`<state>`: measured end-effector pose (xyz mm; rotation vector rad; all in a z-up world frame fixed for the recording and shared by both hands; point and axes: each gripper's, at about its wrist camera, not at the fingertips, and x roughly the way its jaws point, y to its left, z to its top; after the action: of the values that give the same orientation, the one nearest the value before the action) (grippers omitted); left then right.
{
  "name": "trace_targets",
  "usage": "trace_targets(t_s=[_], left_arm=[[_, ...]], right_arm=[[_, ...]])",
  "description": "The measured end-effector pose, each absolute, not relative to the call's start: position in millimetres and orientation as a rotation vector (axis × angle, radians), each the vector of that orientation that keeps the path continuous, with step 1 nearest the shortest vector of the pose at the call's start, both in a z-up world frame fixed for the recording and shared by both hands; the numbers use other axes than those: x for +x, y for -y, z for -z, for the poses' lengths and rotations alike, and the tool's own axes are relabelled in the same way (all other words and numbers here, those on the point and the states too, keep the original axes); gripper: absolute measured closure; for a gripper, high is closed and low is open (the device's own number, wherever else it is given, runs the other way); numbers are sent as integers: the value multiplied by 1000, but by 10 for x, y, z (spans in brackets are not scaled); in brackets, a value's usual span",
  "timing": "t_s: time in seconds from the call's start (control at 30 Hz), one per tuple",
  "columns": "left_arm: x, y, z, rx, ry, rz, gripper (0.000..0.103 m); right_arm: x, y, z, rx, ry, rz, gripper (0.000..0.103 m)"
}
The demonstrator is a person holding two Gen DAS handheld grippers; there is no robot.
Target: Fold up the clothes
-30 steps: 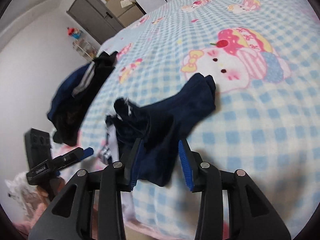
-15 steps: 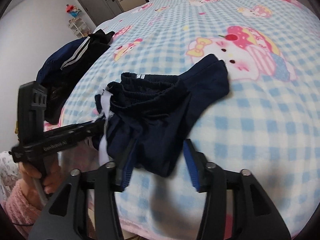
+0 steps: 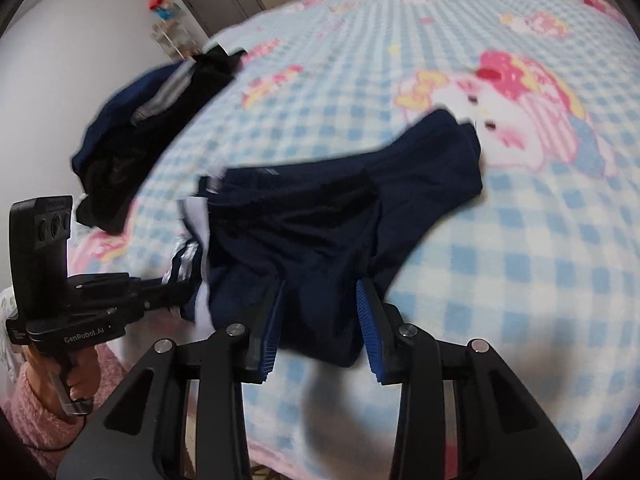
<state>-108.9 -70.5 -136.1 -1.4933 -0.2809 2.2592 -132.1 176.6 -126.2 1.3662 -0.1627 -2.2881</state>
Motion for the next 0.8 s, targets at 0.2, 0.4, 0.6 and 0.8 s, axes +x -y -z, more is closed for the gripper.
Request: trace_targets(t_s=[0.2, 0.4, 0.6, 0.8], left_arm=[[-1117, 799, 974, -1249, 236, -2390, 64], [-1450, 655, 1049, -1256, 247, -2352, 52], [-1495, 604, 1191, -1255, 280, -2382, 72], [-1425, 618, 1081, -1195, 263, -2456, 82]], right_arm=[[-1234, -1789, 1076, 1295, 53, 2382, 67], [-1522, -1750, 1007, 1275, 106, 2386, 62], [-1633, -1707, 1134, 1315, 180, 2383, 57], [-1687, -1718, 1201, 1324, 195, 2467, 57]])
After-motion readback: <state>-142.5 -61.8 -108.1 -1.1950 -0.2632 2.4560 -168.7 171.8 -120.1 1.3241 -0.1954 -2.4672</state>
